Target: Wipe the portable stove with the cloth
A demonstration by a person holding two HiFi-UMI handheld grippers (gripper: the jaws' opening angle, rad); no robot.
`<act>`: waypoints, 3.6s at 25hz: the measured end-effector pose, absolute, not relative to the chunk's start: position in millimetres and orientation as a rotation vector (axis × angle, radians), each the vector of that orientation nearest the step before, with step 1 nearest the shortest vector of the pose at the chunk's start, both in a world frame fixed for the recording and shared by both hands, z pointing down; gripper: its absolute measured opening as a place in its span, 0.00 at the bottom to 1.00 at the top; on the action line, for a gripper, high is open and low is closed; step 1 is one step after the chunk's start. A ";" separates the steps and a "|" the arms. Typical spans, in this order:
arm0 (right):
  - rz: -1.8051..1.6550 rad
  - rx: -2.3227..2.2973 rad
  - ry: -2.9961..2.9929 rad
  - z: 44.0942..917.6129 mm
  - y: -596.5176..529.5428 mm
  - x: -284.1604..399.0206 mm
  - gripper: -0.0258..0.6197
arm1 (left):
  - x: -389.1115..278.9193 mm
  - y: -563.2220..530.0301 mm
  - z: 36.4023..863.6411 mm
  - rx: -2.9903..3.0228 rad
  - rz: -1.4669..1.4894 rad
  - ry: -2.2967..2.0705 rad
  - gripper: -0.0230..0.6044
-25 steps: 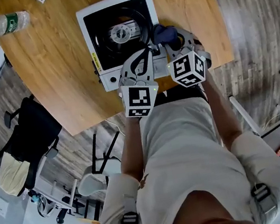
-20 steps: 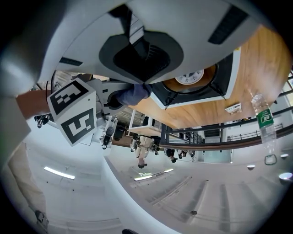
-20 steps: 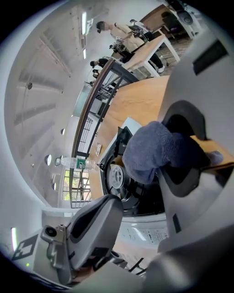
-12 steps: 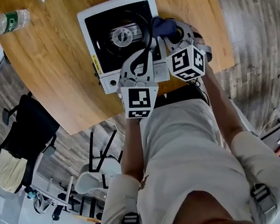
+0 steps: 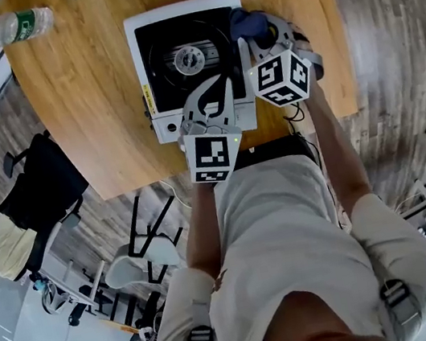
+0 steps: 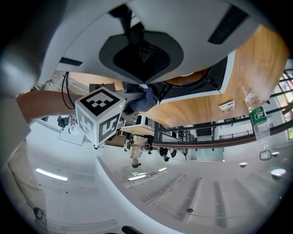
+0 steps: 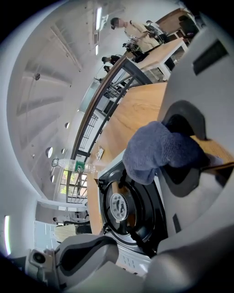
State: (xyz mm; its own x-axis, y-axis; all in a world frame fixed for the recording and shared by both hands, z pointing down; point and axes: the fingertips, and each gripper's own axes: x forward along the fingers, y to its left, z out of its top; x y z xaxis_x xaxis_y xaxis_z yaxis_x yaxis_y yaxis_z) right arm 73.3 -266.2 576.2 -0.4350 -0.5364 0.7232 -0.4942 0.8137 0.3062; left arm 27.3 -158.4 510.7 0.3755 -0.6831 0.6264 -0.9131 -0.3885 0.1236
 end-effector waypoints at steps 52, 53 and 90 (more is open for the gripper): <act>-0.356 0.553 -1.946 570.4 -335.2 55.5 0.21 | -82.5 -203.9 478.3 2.293 0.461 -1.416 0.07; -0.380 0.535 -1.939 569.5 -334.4 53.6 0.21 | -81.9 -206.7 477.2 2.294 0.455 -1.417 0.07; -0.685 0.104 -2.065 573.7 -311.8 -167.4 0.20 | -147.4 -218.4 475.1 2.185 0.435 -1.554 0.07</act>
